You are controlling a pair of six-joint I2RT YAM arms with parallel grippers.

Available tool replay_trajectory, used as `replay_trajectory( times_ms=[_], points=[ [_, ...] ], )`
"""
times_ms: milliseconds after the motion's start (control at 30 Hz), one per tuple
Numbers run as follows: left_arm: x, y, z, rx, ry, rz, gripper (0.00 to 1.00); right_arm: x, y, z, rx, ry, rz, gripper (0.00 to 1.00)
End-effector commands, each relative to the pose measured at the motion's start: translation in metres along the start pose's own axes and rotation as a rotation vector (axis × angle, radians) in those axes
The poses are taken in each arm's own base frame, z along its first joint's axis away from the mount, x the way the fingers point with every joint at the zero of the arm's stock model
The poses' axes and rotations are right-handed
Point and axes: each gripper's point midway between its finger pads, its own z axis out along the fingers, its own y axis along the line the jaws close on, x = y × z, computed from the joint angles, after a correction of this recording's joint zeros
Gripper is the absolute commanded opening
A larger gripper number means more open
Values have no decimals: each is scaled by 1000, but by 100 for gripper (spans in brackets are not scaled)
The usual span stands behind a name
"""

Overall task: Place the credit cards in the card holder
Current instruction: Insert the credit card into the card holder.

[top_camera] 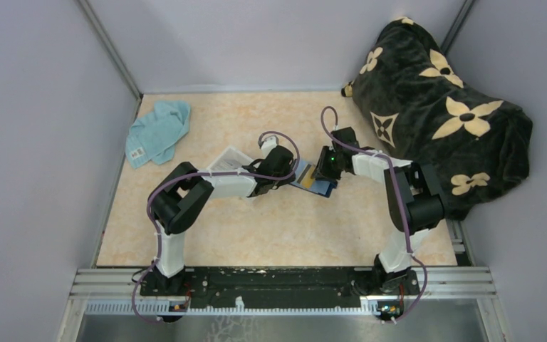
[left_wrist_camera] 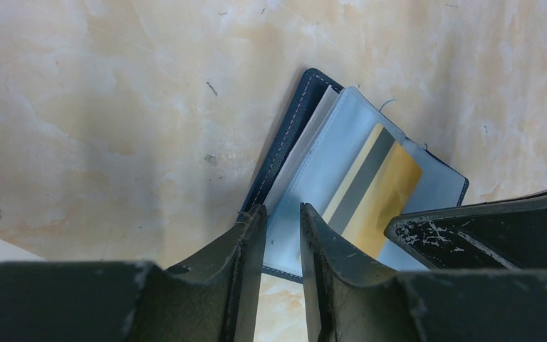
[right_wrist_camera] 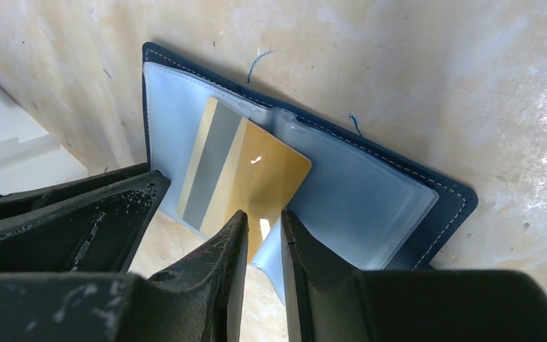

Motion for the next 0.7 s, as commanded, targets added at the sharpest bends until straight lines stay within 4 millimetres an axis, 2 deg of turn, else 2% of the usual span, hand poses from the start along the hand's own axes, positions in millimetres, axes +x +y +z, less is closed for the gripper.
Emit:
replay_trajectory(
  times_ms=[0,667],
  points=[
    [116,198,-23,-552,395,267,35,-12,18,2,-39,-33,-14,25],
    [120,201,-23,-548,404,267,35,-29,33,7,-60,-66,-26,24]
  ],
)
